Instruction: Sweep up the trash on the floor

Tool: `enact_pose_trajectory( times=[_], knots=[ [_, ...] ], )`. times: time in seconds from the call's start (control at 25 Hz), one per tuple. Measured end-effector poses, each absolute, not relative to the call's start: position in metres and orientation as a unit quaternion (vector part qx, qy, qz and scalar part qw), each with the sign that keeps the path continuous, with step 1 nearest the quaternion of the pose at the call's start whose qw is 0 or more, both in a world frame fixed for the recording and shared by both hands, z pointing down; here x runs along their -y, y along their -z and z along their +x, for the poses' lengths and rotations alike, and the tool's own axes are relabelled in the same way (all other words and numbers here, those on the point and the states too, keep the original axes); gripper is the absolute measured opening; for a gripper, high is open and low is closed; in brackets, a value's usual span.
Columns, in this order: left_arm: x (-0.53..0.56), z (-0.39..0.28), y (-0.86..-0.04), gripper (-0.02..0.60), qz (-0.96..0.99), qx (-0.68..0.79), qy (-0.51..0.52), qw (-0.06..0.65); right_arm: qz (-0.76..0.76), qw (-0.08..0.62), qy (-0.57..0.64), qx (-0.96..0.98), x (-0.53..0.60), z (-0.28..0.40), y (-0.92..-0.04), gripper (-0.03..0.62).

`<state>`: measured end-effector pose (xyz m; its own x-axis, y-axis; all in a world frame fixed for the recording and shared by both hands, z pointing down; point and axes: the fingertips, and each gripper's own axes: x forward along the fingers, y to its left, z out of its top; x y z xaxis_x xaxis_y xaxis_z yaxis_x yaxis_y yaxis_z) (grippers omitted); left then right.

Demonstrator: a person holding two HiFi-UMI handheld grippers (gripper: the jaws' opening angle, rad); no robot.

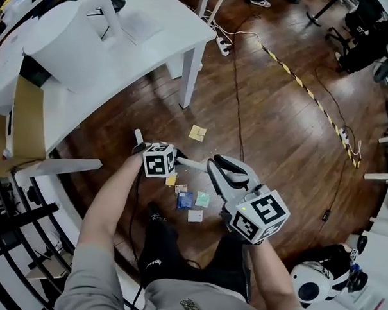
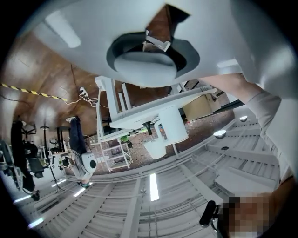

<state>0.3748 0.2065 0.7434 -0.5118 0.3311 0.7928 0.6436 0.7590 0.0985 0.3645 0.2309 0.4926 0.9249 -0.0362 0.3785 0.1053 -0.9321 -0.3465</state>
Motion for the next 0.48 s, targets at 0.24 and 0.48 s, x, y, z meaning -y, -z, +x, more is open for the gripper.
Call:
enact_pose_trajectory(
  times=[0.24,0.48],
  knots=[
    [-0.232,0.293,-0.734,0.066,-0.290,0.868,0.193,0.353,-0.956,0.194,0.219,0.037,-0.259,0.296,-0.487,0.063],
    [-0.276,0.197,-0.731,0.064,-0.318,0.858,0.219,0.339,-0.954,0.192,0.231,0.001,-0.311,0.211,-0.484,0.063]
  ],
)
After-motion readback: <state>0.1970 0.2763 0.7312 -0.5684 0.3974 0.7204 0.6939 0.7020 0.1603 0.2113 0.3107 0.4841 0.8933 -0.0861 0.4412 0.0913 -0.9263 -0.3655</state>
